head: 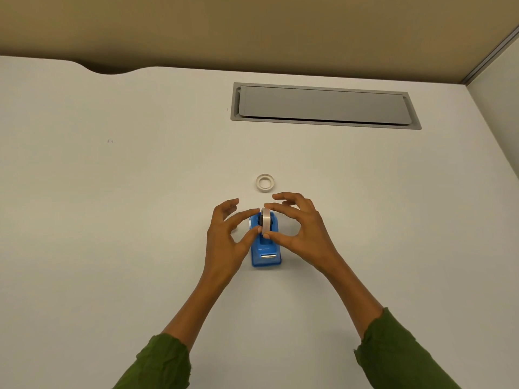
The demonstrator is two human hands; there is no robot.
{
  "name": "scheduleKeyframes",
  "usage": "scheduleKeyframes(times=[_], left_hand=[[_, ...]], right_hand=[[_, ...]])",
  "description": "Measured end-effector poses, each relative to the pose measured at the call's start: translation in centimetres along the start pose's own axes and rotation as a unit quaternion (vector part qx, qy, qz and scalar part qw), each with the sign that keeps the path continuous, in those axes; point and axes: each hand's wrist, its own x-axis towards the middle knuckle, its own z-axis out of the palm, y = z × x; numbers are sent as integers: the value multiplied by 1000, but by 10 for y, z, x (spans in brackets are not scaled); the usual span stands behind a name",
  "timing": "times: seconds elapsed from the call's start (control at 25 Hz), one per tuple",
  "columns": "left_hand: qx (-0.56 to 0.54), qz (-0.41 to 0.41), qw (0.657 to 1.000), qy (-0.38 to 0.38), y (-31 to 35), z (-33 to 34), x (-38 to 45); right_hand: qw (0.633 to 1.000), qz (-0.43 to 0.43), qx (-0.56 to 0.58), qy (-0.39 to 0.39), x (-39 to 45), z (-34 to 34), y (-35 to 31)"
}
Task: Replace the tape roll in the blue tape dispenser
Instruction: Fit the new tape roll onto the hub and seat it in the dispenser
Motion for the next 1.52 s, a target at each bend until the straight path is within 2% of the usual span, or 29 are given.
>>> scheduleKeyframes(times=[0.64, 0.8, 1.08, 1.28, 1.4, 1.52], left_hand=[[-56, -44, 997, 2, -7, 7, -1], [-58, -17, 998, -10, -9, 5, -2], [-47, 49, 991, -117, -10, -4, -5], [-18, 50, 992, -114, -5, -1, 0], [-16, 42, 994, -104, -5, 1, 1], [-13, 43, 994, -100, -6, 2, 1]], right_hand=[[999, -3, -12, -45, 1, -1, 2], [998, 10, -7, -57, 3, 1, 6], [999, -7, 23, -49, 5, -3, 5], [997, -25, 69, 2, 4, -6, 2], [996, -25, 80, 3, 4, -6, 2], [997, -29, 66, -28, 5, -6, 3]])
